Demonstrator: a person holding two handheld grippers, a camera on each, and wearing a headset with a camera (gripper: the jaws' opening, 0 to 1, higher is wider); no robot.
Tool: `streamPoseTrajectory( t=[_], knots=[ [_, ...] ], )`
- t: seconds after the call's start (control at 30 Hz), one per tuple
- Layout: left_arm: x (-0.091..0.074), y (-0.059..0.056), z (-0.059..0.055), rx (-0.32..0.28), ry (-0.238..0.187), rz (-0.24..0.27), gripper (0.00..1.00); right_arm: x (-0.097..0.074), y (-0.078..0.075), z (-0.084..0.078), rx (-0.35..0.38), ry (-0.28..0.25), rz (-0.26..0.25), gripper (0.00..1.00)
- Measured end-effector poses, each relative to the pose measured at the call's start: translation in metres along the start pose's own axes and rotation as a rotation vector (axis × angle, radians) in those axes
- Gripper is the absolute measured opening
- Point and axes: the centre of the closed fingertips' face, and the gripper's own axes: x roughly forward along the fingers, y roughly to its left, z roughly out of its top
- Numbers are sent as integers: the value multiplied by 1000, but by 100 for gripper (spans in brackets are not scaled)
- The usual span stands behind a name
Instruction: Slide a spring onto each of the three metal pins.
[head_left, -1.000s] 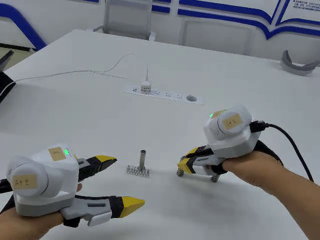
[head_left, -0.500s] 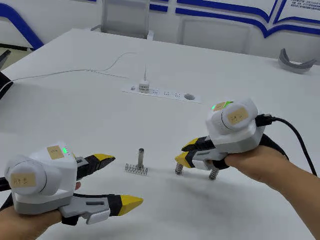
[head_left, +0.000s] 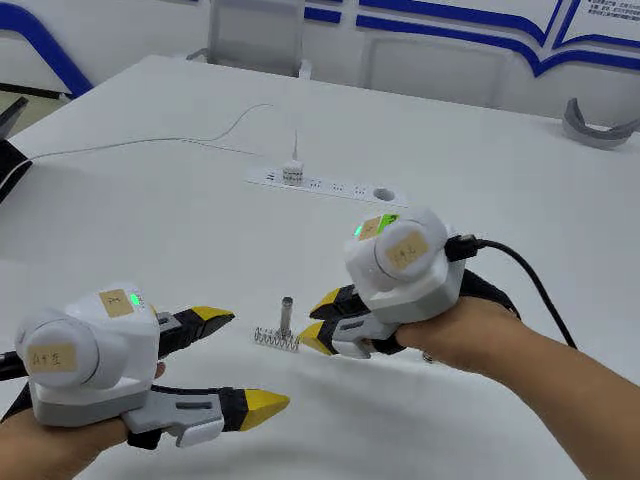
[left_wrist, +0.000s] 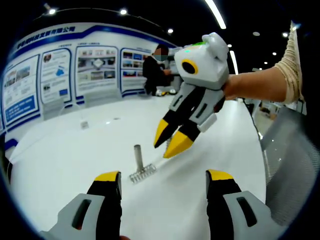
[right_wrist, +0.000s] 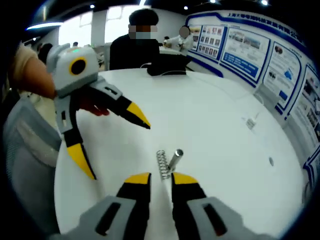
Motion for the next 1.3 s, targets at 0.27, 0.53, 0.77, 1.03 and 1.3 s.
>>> streamPoseTrajectory(
  t=[0.27,0.53,0.77,1.03,1.3],
  knots=[
    [0,2,-1,-1,2,0,70,15,-2,-13,26,47,20,17],
    [2,2,-2,-3,5,-6,69,23,-3,-11,12,55,30,17],
    [2,3,-4,-4,9,-6,69,34,-6,-13,17,81,55,16],
    [1,5,-4,-6,9,1,68,38,-3,-19,32,109,77,14],
    [0,5,-4,-4,12,3,68,37,0,-21,38,114,90,12]
  ],
)
